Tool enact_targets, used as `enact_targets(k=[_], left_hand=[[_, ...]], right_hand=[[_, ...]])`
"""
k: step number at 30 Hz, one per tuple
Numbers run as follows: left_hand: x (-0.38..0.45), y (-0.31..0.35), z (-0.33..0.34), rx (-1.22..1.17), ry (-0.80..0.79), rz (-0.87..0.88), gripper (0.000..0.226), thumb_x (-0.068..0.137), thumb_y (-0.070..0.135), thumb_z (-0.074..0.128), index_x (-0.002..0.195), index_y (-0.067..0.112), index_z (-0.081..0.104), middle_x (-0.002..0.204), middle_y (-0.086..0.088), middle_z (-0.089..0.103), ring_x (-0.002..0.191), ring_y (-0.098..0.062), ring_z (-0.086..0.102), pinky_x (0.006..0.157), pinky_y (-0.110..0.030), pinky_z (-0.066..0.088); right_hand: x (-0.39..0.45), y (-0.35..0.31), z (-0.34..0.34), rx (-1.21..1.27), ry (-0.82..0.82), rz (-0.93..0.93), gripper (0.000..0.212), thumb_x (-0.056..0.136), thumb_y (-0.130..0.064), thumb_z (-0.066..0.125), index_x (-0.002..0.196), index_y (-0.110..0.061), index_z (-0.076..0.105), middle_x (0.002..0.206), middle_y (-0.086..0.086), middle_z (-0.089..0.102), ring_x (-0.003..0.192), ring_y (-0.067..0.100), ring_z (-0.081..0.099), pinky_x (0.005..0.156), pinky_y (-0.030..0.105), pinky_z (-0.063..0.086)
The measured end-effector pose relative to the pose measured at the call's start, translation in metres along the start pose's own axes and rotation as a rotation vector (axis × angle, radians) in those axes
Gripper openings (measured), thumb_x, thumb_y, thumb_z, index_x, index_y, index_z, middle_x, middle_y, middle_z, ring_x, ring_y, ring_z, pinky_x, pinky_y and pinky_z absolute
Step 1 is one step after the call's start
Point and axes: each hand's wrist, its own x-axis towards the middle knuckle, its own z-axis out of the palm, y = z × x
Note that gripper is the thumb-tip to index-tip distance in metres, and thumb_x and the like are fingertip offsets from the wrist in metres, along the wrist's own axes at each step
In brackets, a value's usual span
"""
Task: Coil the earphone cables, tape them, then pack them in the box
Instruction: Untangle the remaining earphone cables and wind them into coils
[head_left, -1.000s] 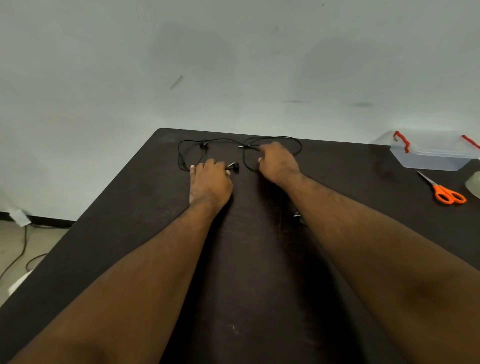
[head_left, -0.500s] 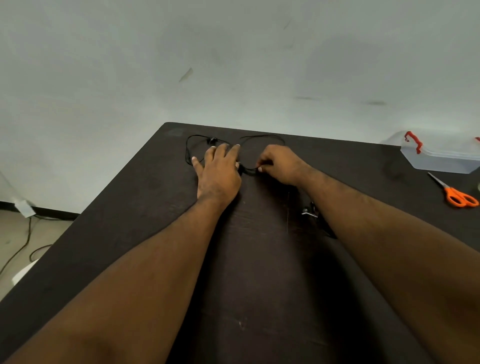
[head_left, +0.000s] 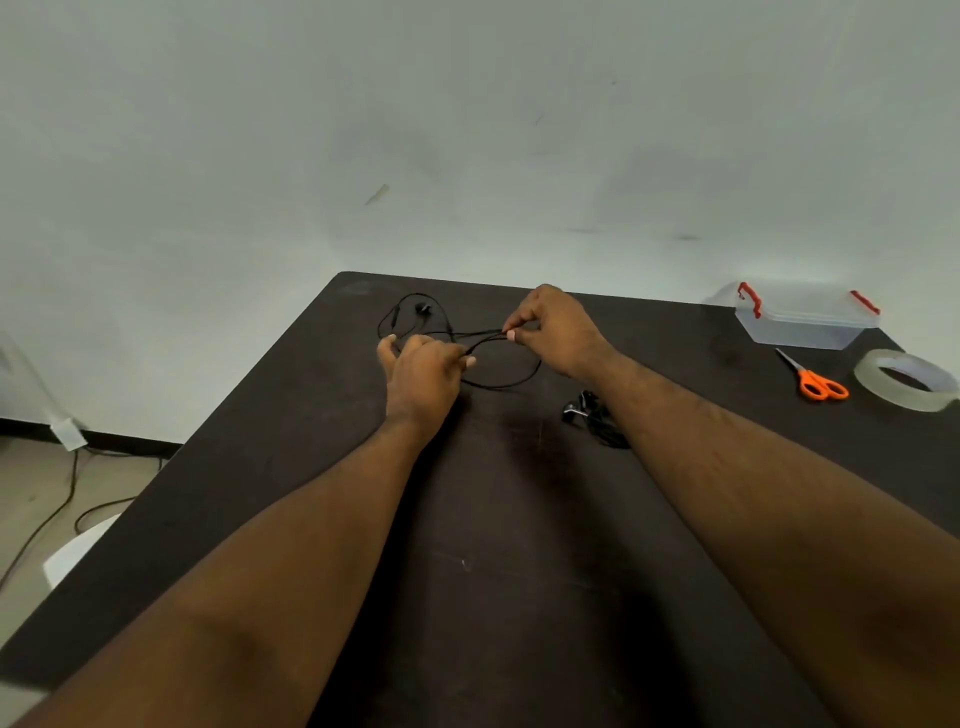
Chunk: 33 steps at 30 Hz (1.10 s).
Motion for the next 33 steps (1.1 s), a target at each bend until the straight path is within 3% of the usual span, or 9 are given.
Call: enact_targets(k=[6,11,15,19,21,24,27,29,33], left_hand=[[-0.036,0.008,-0.022,-0.263,0.059,-0.046,0.014,0.086,0.039,0.055,0.086,0.025,0.058,0.097,0.014,0.053,0.095,-0.008,0.043,0.083,-0.033,0.027],[-0.055,0.003,-0.041,-0.409,0.184,0.048,0.014,0.086,0.028,0.065,0.088,0.016,0.07,0.096,0.003,0.066,0.091,-0.015,0.058,0.079,-0.029,0.045],[-0.058,-0.014,-0.051,-0.57,0.428,-0.511,0.013,0.089,0.019,0.063,0.087,0.008,0.069,0.085,-0.009,0.066,0.078,-0.019,0.06,0.076,-0.038,0.051],[-0.049,-0.017,-0.072,-0.645,0.396,-0.994,0.045,0.088,0.002,0.053,0.133,0.009,0.052,0.137,-0.015,0.047,0.12,-0.031,0.05,0.104,-0.04,0.041],[-0.047,0.001,-0.085,-0.411,0.346,-0.896,0.075,0.079,-0.004,0.048,0.147,0.024,0.034,0.154,-0.006,0.026,0.136,-0.032,0.032,0.109,-0.045,0.03],[-0.04,0.04,-0.103,-0.589,0.302,-0.286,0.064,0.079,-0.001,0.051,0.139,0.022,0.049,0.145,0.0,0.044,0.132,-0.016,0.041,0.102,-0.054,0.037],[-0.031,0.076,-0.121,-0.719,-0.128,-0.022,0.04,0.096,0.029,0.057,0.135,0.023,0.053,0.138,0.006,0.053,0.126,-0.004,0.046,0.107,-0.026,0.038],[-0.024,0.086,-0.127,-0.724,-0.318,0.044,0.025,0.096,0.034,0.055,0.111,0.018,0.068,0.102,0.004,0.071,0.09,-0.008,0.064,0.08,-0.025,0.05],[-0.016,0.07,-0.136,-0.823,-0.494,0.011,0.023,0.096,0.026,0.059,0.082,0.011,0.069,0.051,0.008,0.051,0.045,-0.011,0.047,0.042,-0.022,0.043]], right_hand=[[-0.019,-0.017,0.001,0.035,-0.009,0.062,0.007,0.091,-0.017,0.06,0.088,-0.016,0.066,0.093,-0.003,0.06,0.087,0.012,0.056,0.076,0.026,0.047],[-0.039,-0.041,0.001,0.352,0.148,0.28,0.016,0.091,-0.013,0.056,0.078,-0.021,0.059,0.08,-0.008,0.062,0.07,0.01,0.06,0.055,0.019,0.047],[-0.055,-0.05,-0.013,0.826,0.371,0.497,0.018,0.092,-0.005,0.049,0.079,-0.015,0.058,0.072,0.002,0.059,0.058,0.013,0.055,0.052,0.026,0.052],[-0.072,-0.055,-0.036,1.073,0.465,0.511,0.015,0.092,-0.007,0.054,0.081,-0.015,0.061,0.064,0.0,0.054,0.047,0.009,0.047,0.049,0.025,0.048],[-0.08,-0.057,-0.042,0.933,0.403,0.437,0.016,0.091,-0.009,0.057,0.078,-0.016,0.064,0.058,-0.008,0.054,0.044,0.004,0.044,0.044,0.021,0.041],[-0.088,-0.065,-0.046,0.679,0.261,0.258,0.014,0.089,-0.013,0.064,0.077,-0.02,0.067,0.052,-0.021,0.056,0.046,-0.007,0.048,0.045,0.008,0.036],[-0.091,-0.075,-0.048,0.542,0.153,0.132,0.008,0.087,-0.019,0.069,0.079,-0.019,0.069,0.064,-0.015,0.063,0.056,-0.008,0.054,0.051,0.006,0.04],[-0.094,-0.079,-0.052,0.502,0.127,0.089,0.008,0.085,-0.024,0.072,0.079,-0.018,0.071,0.07,-0.009,0.067,0.063,-0.005,0.058,0.06,0.009,0.044],[-0.105,-0.077,-0.069,0.408,-0.009,0.126,0.011,0.084,-0.022,0.072,0.077,-0.013,0.073,0.064,-0.011,0.068,0.056,-0.005,0.056,0.054,0.011,0.044]])
